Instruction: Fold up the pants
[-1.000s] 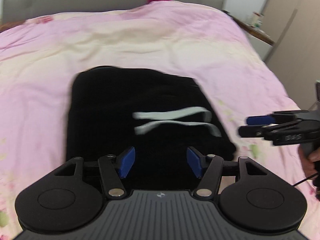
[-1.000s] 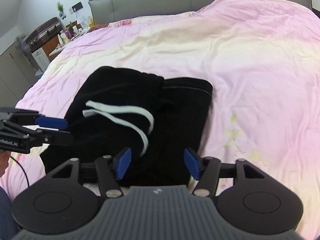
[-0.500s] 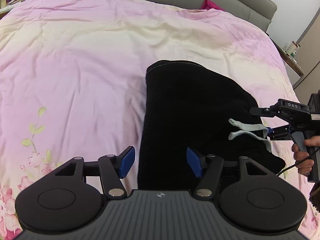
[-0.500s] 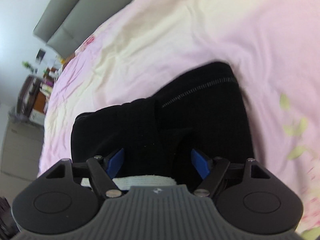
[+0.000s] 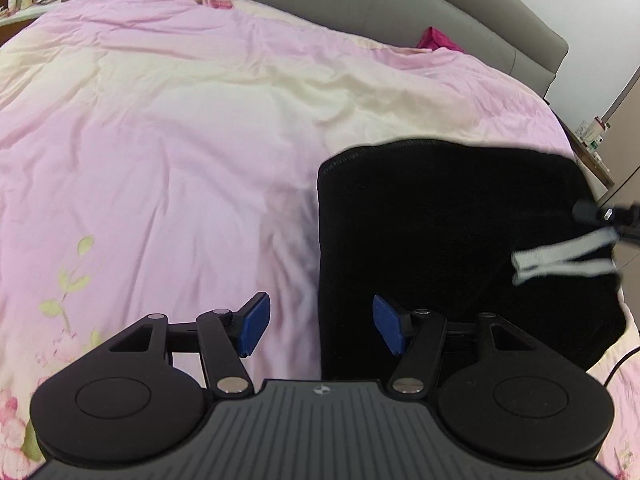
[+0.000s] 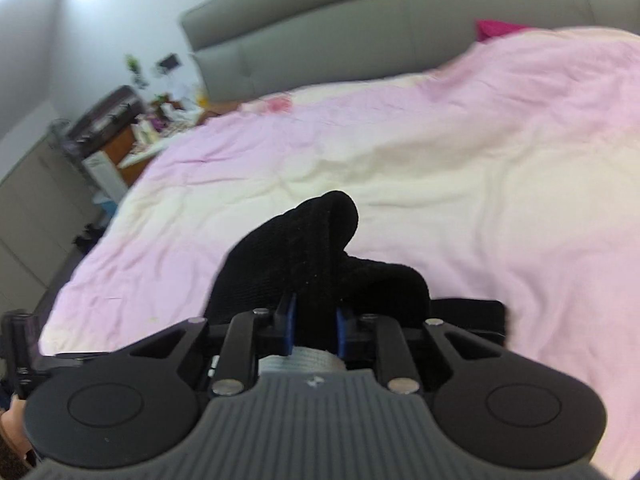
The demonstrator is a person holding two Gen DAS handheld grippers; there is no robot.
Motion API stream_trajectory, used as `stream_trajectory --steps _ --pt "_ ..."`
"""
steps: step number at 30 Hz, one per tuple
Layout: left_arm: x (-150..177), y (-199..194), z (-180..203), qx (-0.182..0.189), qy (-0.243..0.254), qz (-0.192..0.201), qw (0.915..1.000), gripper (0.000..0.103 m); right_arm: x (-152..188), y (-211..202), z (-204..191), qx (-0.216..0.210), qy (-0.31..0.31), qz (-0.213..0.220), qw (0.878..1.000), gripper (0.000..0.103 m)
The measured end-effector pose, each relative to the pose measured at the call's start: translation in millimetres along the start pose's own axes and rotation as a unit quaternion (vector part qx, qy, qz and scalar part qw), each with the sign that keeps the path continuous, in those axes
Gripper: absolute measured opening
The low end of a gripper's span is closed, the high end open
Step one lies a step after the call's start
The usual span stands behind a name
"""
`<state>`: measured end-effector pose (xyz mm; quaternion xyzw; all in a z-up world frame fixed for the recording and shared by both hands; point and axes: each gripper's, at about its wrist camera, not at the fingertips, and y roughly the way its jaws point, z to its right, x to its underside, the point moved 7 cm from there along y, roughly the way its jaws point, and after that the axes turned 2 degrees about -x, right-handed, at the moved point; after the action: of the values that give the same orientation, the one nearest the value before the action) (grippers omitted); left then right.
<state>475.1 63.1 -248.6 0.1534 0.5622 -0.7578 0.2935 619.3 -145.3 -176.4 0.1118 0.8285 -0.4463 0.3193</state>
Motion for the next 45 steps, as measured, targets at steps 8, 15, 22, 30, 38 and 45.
stream_trajectory --steps 8,15,22,30,38,45 --pt "-51 41 57 -0.007 0.067 0.03 0.9973 0.041 60 46 111 0.074 0.123 -0.053 0.988 0.021" --pt "-77 55 81 -0.021 0.147 0.039 0.9881 0.034 32 11 87 0.124 0.023 -0.041 0.991 0.035" --pt "-80 86 81 -0.027 0.163 0.028 0.9858 0.029 13 42 54 0.129 -0.044 -0.045 0.99 0.022" --pt "-71 158 79 -0.094 0.184 -0.048 0.9772 0.029 54 87 111 0.151 0.023 -0.101 0.983 0.028" --pt "-82 102 81 -0.079 0.166 -0.01 0.9829 0.028 53 72 104 0.151 0.035 -0.095 0.983 0.03" --pt "-36 24 99 -0.017 0.213 0.005 0.9769 0.028 71 7 69 0.128 -0.011 -0.049 0.991 0.026"
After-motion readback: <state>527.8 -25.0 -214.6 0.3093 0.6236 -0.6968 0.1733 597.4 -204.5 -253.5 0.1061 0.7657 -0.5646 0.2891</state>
